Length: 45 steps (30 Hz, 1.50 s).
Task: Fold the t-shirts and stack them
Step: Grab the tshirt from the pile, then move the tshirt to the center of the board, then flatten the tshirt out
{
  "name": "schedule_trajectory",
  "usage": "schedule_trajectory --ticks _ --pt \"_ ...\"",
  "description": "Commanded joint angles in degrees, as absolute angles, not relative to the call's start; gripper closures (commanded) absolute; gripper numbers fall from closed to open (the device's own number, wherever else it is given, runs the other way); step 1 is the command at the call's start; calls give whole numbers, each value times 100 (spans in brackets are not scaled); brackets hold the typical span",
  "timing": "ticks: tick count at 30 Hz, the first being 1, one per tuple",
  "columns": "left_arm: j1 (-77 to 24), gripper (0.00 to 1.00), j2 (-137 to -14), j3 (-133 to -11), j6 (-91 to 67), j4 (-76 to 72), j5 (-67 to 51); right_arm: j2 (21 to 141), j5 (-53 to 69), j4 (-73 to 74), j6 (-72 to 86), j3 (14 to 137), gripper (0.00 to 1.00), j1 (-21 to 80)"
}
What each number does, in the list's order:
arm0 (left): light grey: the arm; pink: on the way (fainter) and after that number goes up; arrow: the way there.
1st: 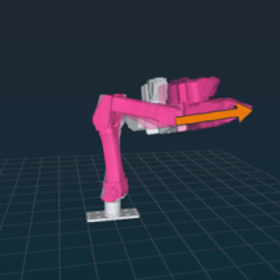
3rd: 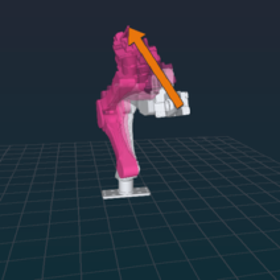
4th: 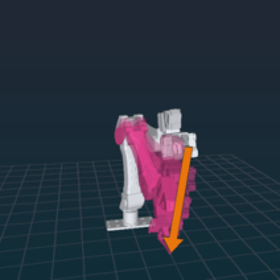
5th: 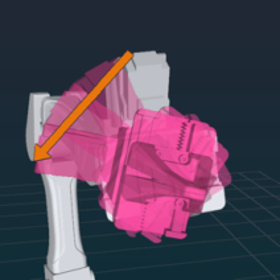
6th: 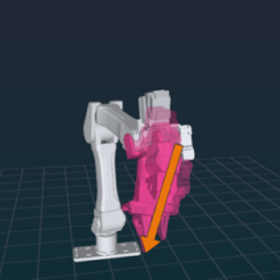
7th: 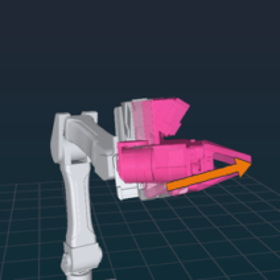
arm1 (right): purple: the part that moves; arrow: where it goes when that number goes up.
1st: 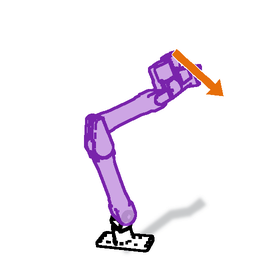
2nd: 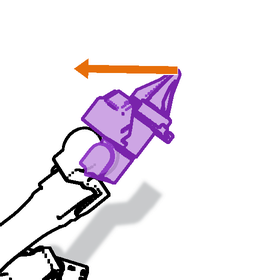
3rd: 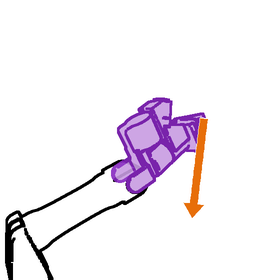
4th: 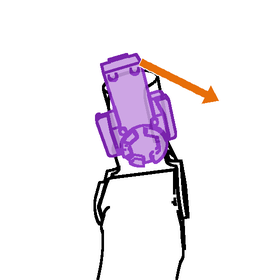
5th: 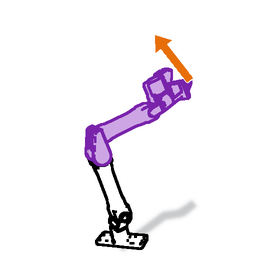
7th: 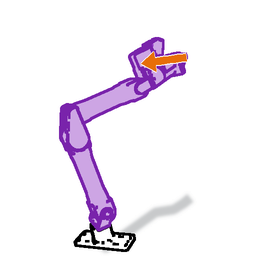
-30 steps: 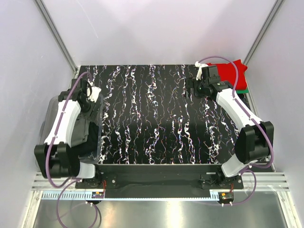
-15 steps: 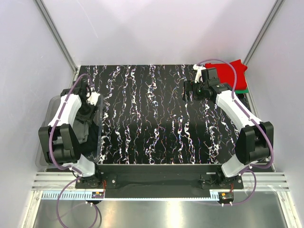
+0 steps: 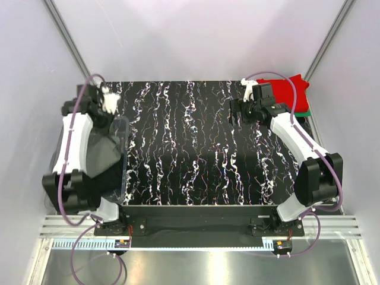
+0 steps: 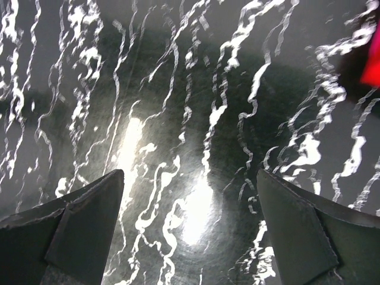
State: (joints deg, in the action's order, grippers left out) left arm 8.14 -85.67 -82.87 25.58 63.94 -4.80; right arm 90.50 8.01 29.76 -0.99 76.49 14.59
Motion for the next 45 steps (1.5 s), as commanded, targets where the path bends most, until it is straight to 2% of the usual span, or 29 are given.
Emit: schedule_trajectory --ticks 1,7,13,17,19,22,26,30,31,32,35,36,38,40,45 --pt "704 100 -7691 -9444 2821 6354 -1685 9113 361 2838 -141 8217 0 1494" --pt "54 100 -7751 -11386 2646 6346 -2214 9475 852 3269 -255 8929 0 1485" --pt "-983 94 -8551 -12839 2155 6320 -2671 9387 757 3217 -597 9132 0 1485" --pt "-1827 96 -8946 -12762 2136 6267 -2733 9168 81 3173 -843 9193 2 1477" --pt "-2257 100 -9131 -12570 2049 6232 -2733 8949 26 3164 -1045 9115 4 1468" --pt "-2732 100 -9351 -12463 1890 6188 -2847 8580 26 3085 -1327 8808 5 1468" --pt "-3155 100 -9798 -12533 1670 6109 -3102 7991 315 2883 -1861 8175 5 1468" --pt "-3217 99 -10159 -12193 1722 6047 -3471 7156 1421 2514 -2416 7147 6 1477" --pt "-3217 93 -10299 -12043 1775 5960 -3437 6902 1667 2514 -2556 7006 8 1477" --pt "-3217 68 -10379 -11902 1801 5881 -3350 6795 1974 2531 -2827 6744 9 1485" --pt "-3129 62 -10643 -11812 1714 5757 -2655 6531 2266 2671 -3520 6461 11 1494" --pt "-2937 52 -10635 -11891 1601 5705 -2541 6495 2363 2855 -3820 6451 11 1494" --pt "-2708 42 -10425 -11935 1529 5485 -2339 6425 2679 2979 -4836 6338 10 1503" --pt "-2418 37 -10162 -11927 1669 5441 -2084 6503 2899 3076 -5525 6241 9 1564" --pt "-1864 35 -9520 -11305 1818 5528 -2197 7363 3489 3574 -7178 6450 9 1950"
